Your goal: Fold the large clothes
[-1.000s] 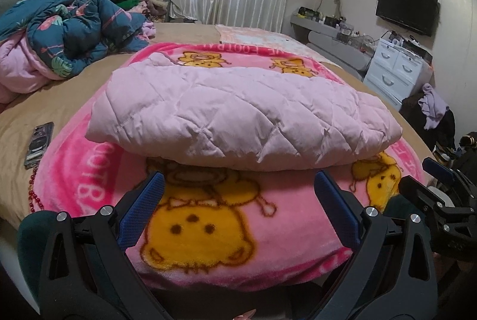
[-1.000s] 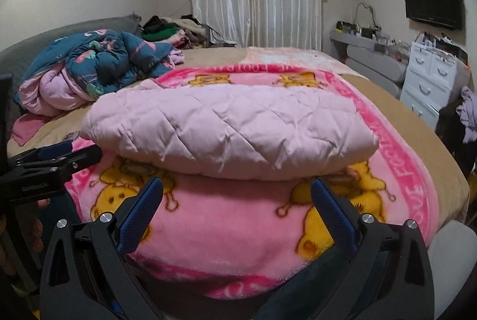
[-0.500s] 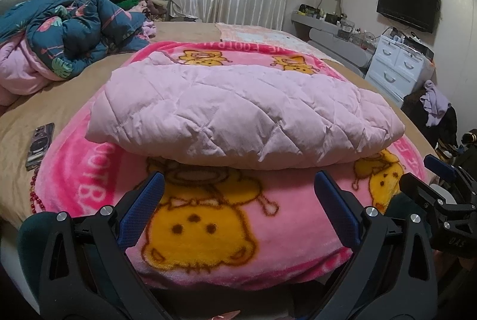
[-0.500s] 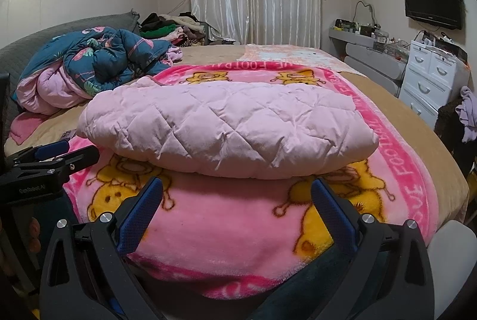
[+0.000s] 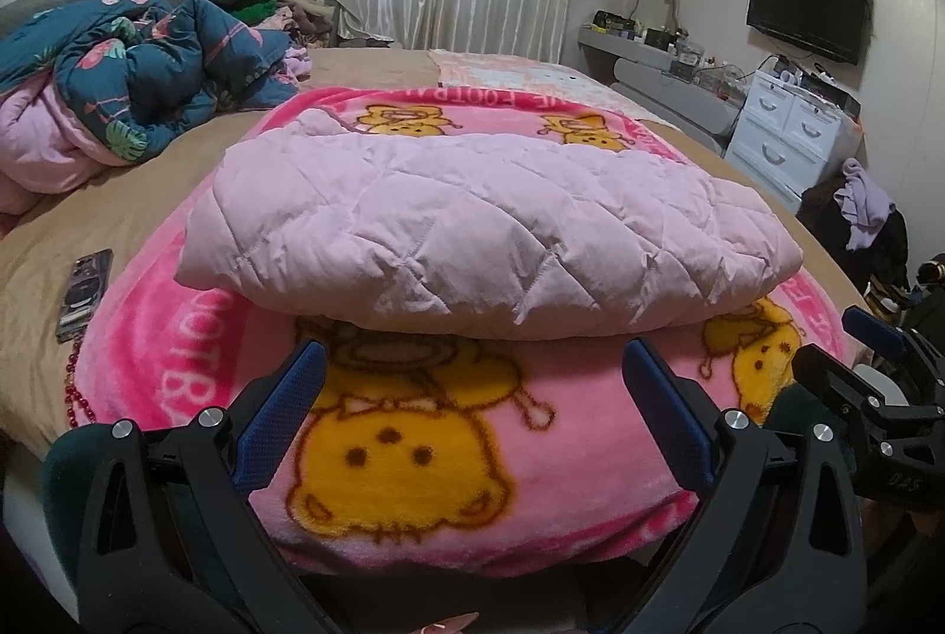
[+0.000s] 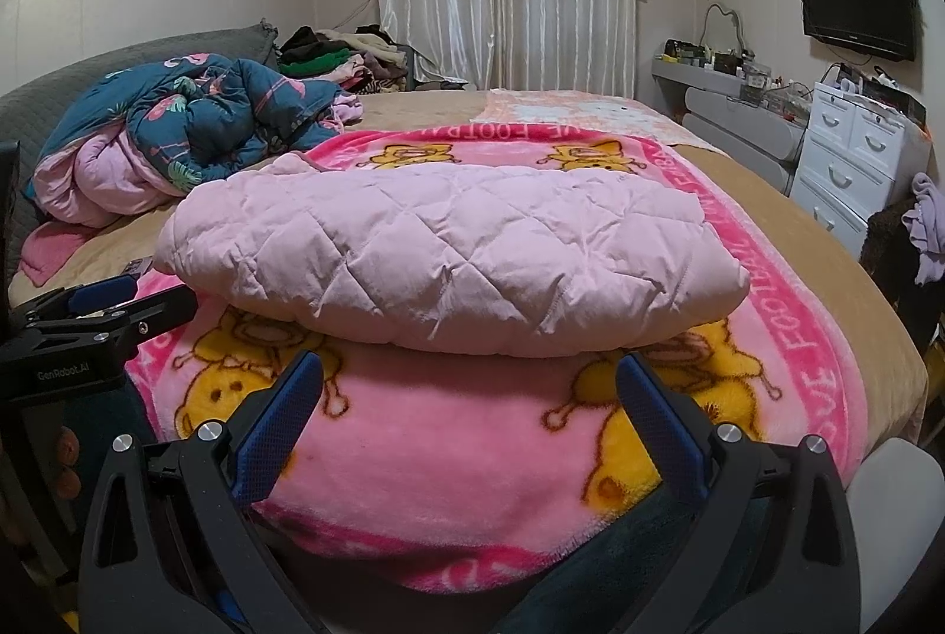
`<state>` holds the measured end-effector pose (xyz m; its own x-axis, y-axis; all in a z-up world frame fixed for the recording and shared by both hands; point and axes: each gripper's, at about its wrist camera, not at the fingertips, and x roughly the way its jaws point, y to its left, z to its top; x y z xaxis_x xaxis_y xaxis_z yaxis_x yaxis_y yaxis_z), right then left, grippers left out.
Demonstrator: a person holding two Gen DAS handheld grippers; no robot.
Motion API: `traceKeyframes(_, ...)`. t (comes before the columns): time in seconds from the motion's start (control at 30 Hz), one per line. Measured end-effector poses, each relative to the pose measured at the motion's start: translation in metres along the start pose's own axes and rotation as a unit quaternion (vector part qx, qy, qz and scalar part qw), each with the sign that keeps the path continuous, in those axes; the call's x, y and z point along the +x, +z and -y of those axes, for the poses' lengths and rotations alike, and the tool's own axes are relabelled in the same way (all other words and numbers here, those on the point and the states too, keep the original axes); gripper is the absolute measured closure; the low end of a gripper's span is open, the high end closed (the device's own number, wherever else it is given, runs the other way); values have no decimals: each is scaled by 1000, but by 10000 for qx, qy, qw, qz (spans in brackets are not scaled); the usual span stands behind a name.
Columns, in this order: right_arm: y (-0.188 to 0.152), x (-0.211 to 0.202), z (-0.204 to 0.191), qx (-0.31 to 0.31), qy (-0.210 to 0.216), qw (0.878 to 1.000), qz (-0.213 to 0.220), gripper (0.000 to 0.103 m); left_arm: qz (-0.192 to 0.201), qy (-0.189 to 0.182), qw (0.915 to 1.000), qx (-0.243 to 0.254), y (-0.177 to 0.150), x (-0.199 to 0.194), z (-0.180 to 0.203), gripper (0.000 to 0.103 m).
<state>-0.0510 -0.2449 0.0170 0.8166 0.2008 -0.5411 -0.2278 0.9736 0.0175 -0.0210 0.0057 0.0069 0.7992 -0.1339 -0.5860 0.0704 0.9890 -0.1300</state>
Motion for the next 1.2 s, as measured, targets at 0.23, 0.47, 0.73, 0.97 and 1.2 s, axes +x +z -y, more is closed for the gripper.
traceKeyframes(0.23,0,0,0,-7,3,10000,-1,4,-1,-16,10000,0,1,-2,0,9)
traceKeyframes(0.47,0,0,0,-2,3,10000,2,4,16,7,10000,9,2,-3,0,9)
traceKeyframes(0.73,0,0,0,-5,1,10000,1,4,29,13,10000,21,4,-4,0,9)
traceKeyframes(0.97,0,0,0,-14,-1,10000,2,4,58,17,10000,23,4,-6,0,9)
traceKeyframes(1.2,0,0,0,-16,10,10000,4,4,33,6,10000,-2,5,-6,-1,9)
